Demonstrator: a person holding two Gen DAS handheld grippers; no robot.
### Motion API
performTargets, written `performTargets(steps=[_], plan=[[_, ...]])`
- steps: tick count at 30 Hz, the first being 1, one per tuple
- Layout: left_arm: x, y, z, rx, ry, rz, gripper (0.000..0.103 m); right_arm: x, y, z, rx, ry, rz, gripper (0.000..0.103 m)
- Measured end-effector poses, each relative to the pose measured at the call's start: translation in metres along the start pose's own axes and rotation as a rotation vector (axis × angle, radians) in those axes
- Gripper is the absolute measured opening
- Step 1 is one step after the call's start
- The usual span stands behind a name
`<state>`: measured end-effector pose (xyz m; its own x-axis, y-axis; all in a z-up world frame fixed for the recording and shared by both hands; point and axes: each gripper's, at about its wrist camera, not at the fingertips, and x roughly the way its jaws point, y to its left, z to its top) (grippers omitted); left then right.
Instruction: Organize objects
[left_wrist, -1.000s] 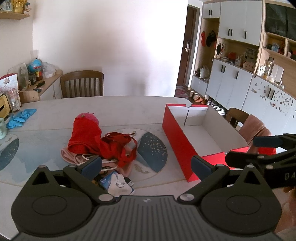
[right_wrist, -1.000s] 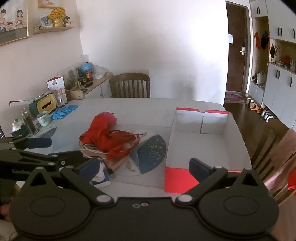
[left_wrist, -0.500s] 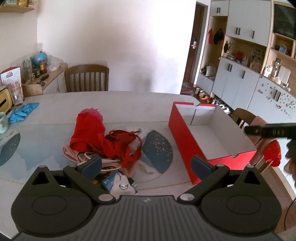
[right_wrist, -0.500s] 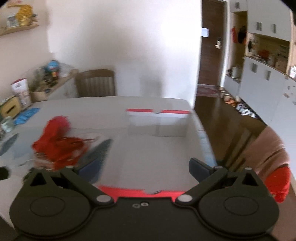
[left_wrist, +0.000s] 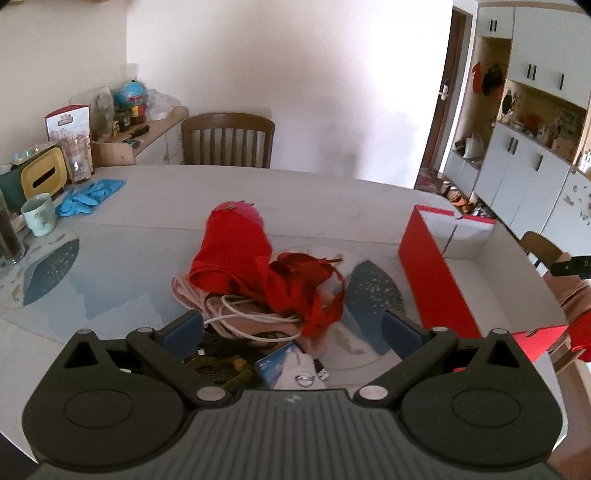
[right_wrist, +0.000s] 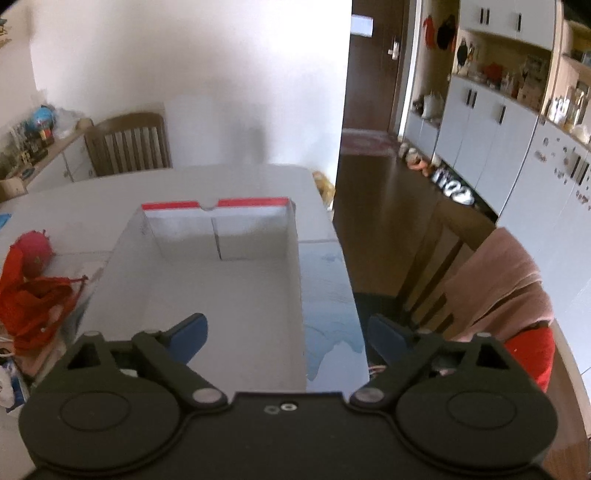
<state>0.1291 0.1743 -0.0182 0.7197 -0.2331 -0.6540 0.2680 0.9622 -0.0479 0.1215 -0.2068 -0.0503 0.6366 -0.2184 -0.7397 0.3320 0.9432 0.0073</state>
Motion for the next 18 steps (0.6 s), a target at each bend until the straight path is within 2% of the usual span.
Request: performTargets(steps=[3,5,8,16,18], plan=[[0.006,0.001,-0.001,0.011,0.012,0.012,0.103,0.011,-0.002,0.003,-0.015,0.036,-0.007,0.082],[0.012,0.004,-0.001,0.017,0.021,0.011,0.103,0.02,-0.001,0.005,-0.026,0.061,-0.023,0.08],[0.024,0.008,0.001,0.031,0.042,0.017,0.103,0.034,-0.002,0.007,-0.027,0.099,-0.047,0.071],[0.07,0.031,0.023,0.08,0.069,0.003,0.103,0.062,-0.002,0.006,0.001,0.182,-0.084,0.036],[0.083,0.04,0.033,0.077,0.07,-0.001,0.103,0.067,-0.001,0.006,0.006,0.195,-0.097,0.03]])
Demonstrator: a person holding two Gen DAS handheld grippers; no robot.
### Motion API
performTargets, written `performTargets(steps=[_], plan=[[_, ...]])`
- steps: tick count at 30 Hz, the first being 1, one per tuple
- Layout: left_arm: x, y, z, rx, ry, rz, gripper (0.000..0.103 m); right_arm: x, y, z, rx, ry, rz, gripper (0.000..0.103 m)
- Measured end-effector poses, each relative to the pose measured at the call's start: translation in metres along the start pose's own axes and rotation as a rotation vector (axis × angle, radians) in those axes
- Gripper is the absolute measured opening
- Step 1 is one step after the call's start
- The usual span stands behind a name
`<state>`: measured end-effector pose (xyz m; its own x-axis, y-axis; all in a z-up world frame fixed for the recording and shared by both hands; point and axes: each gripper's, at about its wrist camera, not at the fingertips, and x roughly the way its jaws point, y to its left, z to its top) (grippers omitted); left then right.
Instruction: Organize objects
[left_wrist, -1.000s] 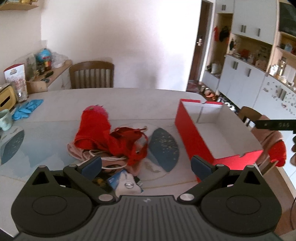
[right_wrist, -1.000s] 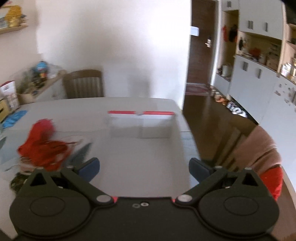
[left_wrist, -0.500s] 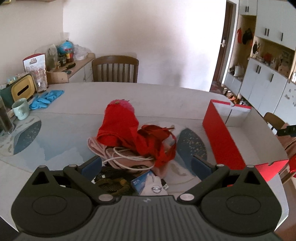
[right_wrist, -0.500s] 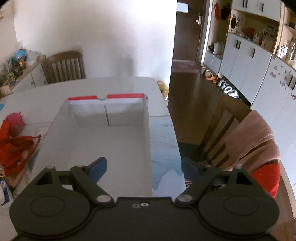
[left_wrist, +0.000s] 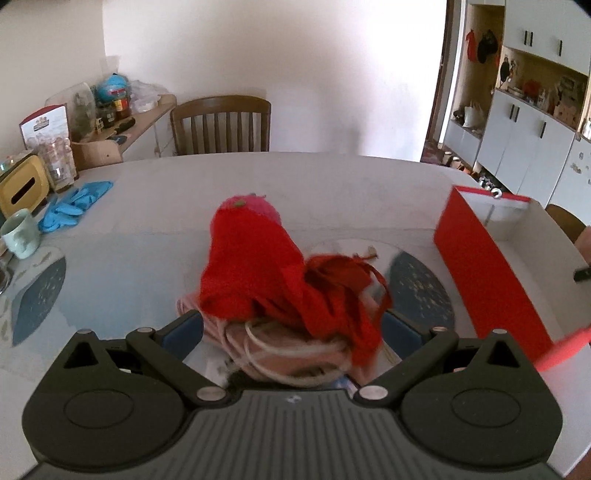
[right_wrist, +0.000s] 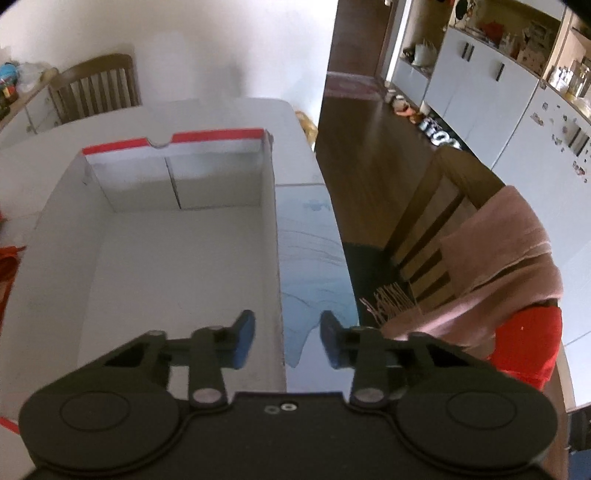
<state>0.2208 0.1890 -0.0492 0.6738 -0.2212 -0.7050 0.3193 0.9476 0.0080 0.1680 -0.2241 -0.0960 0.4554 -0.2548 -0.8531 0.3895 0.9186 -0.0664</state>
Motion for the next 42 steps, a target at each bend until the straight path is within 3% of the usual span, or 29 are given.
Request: performTargets(steps=[2,4,6,22,32,36,40,41,42], plan=[[0.011,0.008,0.011,0.0,0.006,-0.014,0.103,0.003,0.002,0.0,0.005,0.014,-0.006,0.025],[0.023,0.013,0.021,0.018,0.014,-0.031,0.103,0.006,0.005,0.001,0.008,0.03,-0.01,0.013],[0.036,0.015,0.029,0.057,0.021,-0.032,0.103,0.008,0.007,0.0,0.009,0.038,-0.019,0.01],[0.097,0.024,0.057,0.146,0.131,-0.152,0.103,0.009,0.015,0.004,0.043,0.065,-0.09,0.011],[0.145,0.009,0.049,0.238,0.25,-0.122,0.103,0.011,0.019,0.005,0.051,0.073,-0.117,0.013],[0.154,0.002,0.045,0.297,0.261,-0.087,0.103,0.011,0.02,0.005,0.049,0.075,-0.125,0.013],[0.16,0.002,0.044,0.299,0.288,-0.099,0.102,0.012,0.021,0.004,0.038,0.074,-0.13,0.014],[0.161,0.002,0.044,0.297,0.293,-0.098,0.098,0.012,0.021,0.004,0.036,0.073,-0.127,0.014],[0.161,0.003,0.045,0.292,0.296,-0.102,0.083,0.011,0.021,0.004,0.035,0.074,-0.125,0.014]])
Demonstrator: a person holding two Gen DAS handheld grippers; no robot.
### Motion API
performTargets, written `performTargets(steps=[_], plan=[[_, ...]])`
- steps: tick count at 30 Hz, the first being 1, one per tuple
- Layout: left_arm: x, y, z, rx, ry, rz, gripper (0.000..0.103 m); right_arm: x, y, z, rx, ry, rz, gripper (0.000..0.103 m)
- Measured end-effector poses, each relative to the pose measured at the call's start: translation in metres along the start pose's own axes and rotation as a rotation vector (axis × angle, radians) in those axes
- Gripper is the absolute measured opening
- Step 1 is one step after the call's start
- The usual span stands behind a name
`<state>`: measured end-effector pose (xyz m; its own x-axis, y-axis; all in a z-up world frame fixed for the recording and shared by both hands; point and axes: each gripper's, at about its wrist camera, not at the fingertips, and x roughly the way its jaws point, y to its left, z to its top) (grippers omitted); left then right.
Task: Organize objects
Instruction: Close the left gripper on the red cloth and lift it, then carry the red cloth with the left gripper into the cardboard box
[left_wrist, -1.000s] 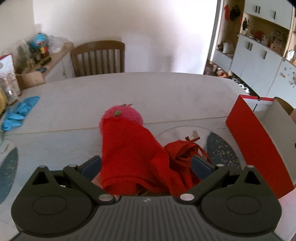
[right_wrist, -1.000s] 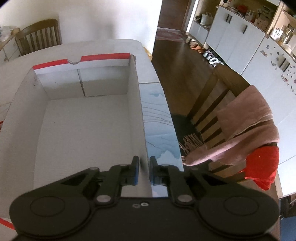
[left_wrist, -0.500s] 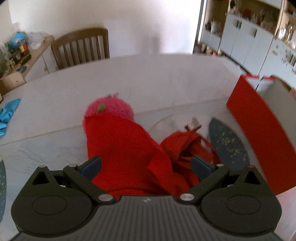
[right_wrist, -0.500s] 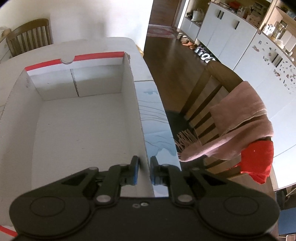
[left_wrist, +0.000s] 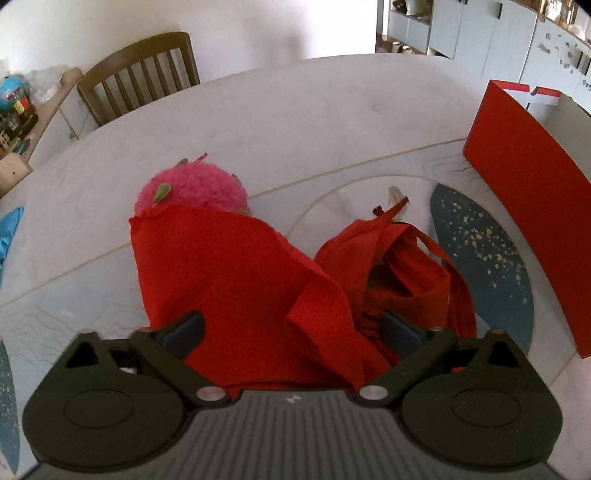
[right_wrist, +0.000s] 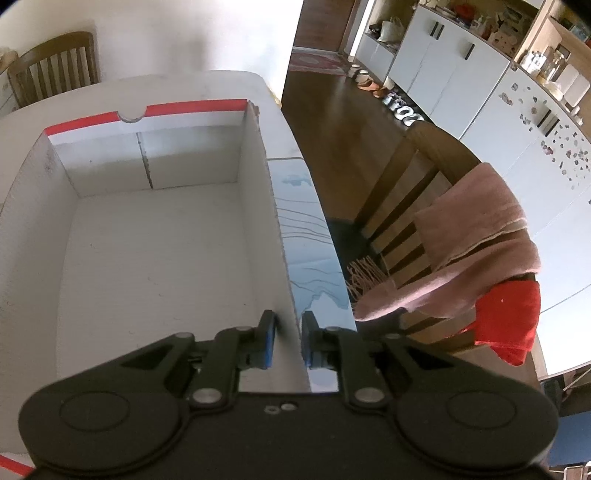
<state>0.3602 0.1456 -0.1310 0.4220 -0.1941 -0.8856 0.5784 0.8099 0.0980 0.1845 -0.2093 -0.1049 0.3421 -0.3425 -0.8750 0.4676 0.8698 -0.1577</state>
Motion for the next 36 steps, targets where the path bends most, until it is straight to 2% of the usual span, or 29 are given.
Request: performTargets(steps=[1,2,3,5,6,8,11,15,22,29,36], plan=[[0.0,0.0,0.001,-0.002,0.008,0.001,0.073,0.0,0.0,0.0,-0.001,0.0,0.003,0.014],[0.001,-0.001,0.001,-0.006,0.017,0.007,0.05,0.0,0.0,0.0,-0.001,-0.002,0.007,0.014],[0.001,-0.001,0.001,-0.011,0.023,0.012,0.036,0.0,-0.001,-0.001,-0.003,-0.003,0.011,0.014],[-0.003,-0.002,0.0,-0.016,0.016,0.024,0.027,0.0,-0.001,-0.001,-0.009,-0.005,0.018,0.015],[-0.006,-0.003,0.0,-0.011,0.009,0.03,0.016,0.0,-0.001,-0.001,-0.012,-0.004,0.022,0.015],[-0.014,-0.006,0.0,-0.005,-0.01,0.053,0.008,-0.001,-0.002,-0.001,-0.018,-0.006,0.031,0.015],[-0.03,-0.007,0.002,-0.023,-0.038,0.061,0.004,0.0,-0.004,-0.001,-0.02,-0.004,0.046,0.015],[-0.053,-0.007,0.006,-0.062,-0.066,0.066,0.002,0.001,-0.008,-0.001,-0.02,0.002,0.073,0.009],[-0.103,-0.009,0.017,-0.135,-0.111,0.017,0.002,-0.001,-0.01,-0.006,-0.062,0.0,0.125,0.005],[-0.145,-0.031,0.031,-0.13,-0.138,-0.056,0.002,-0.004,-0.009,-0.008,-0.079,-0.003,0.158,0.003],[-0.185,-0.067,0.056,-0.087,-0.217,-0.115,0.002,-0.006,-0.013,-0.012,-0.087,-0.006,0.201,0.002]])
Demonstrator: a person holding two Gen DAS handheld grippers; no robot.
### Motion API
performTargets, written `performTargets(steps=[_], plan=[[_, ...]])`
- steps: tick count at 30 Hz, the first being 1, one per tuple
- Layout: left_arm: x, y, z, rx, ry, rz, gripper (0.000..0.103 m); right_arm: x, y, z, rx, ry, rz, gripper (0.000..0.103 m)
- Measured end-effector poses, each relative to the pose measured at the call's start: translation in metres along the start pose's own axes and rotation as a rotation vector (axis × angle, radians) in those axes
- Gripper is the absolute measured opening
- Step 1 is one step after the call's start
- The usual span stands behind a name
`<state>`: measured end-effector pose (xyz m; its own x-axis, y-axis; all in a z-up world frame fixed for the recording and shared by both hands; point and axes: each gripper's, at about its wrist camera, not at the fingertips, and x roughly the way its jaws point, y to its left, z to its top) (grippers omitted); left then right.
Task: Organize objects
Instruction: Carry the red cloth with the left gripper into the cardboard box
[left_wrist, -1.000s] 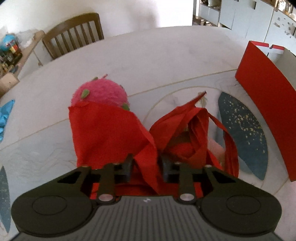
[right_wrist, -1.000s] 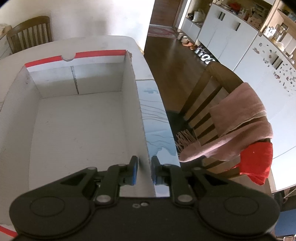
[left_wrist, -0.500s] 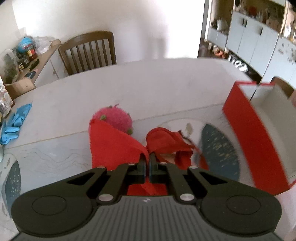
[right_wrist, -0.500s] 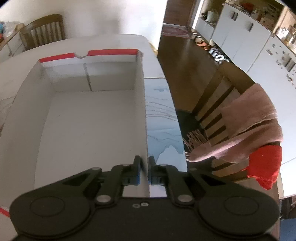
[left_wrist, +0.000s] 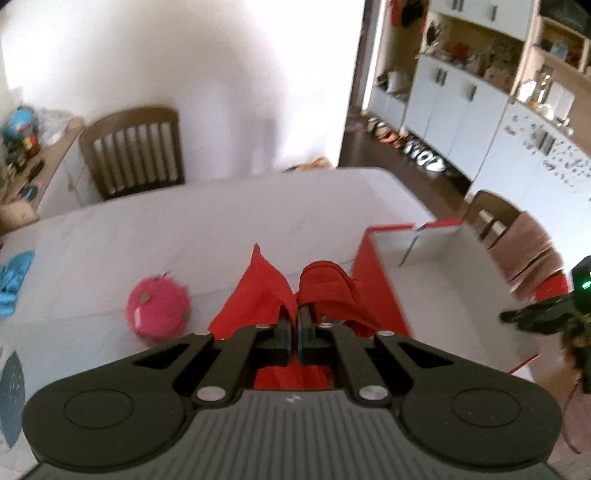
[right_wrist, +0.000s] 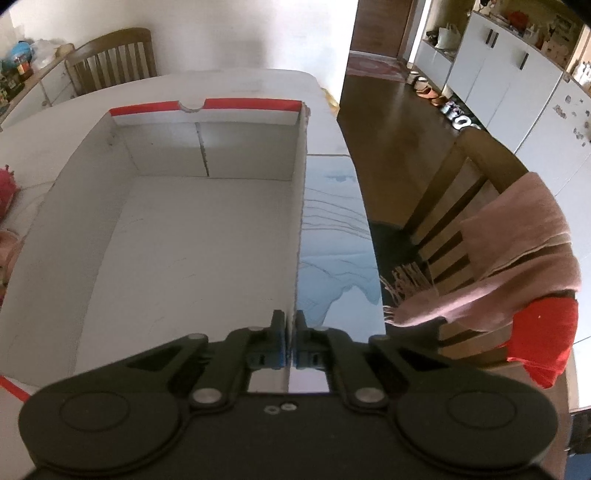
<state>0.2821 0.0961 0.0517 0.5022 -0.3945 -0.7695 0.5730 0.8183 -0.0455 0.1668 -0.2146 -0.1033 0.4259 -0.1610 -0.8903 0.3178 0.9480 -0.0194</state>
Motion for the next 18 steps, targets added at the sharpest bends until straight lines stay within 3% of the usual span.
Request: performTargets(steps=[18], plan=[[-0.027,-0.094,0.079,0.11,-0.102,-0.177,0.002,-0.003,0.003,-0.004,-0.049,-0.001,0.004,0.002]])
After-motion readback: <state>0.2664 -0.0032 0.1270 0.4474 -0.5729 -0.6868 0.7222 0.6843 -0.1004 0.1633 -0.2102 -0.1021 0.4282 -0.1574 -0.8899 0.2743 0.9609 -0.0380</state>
